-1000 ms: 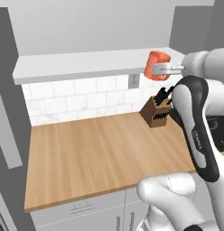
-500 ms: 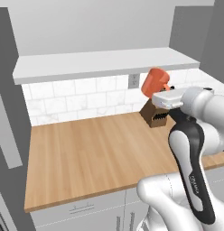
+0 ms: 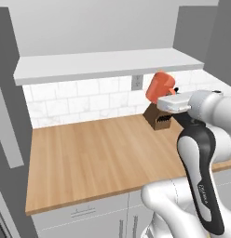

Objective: Gather all objects into one cabinet and sort the glasses and bowls to opposite sides.

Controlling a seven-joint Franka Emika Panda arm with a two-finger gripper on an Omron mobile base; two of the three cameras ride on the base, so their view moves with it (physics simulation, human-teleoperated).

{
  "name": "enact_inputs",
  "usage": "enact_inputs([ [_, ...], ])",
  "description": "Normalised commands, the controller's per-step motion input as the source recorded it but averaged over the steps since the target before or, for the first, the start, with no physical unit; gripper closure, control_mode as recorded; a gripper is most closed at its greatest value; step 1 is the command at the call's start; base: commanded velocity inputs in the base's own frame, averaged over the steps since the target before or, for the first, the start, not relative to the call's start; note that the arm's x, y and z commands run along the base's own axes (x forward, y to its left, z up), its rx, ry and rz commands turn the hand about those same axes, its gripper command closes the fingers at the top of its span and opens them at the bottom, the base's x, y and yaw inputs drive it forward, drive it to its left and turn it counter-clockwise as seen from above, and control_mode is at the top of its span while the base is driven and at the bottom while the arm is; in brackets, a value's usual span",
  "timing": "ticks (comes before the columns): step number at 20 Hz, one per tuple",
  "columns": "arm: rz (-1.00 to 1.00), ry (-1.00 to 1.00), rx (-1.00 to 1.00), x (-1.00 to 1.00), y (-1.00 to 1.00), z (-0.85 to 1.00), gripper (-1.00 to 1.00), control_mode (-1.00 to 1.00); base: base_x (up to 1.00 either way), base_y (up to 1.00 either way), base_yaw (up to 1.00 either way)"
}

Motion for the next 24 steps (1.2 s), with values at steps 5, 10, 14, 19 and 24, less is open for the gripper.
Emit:
enact_inputs([
  [5, 0.0, 0.0, 0.0, 0.0, 0.0, 0.0, 1.0, 1.0, -1.0, -0.1, 0.0],
  [10, 0.0, 0.0, 0.0, 0.0, 0.0, 0.0, 1.0, 1.0, -1.0, -0.25, -0.08],
  [14, 0.0, 0.0, 0.0, 0.0, 0.0, 0.0, 1.0, 1.0, -1.0, -0.49, -0.18],
  [19, 0.0, 0.0, 0.0, 0.0, 0.0, 0.0, 1.0, 1.0, -0.65, -0.98, -0.23],
  [24, 0.0, 0.0, 0.0, 0.0, 0.0, 0.0, 1.0, 1.0, -0.01, -1.0, -0.26],
])
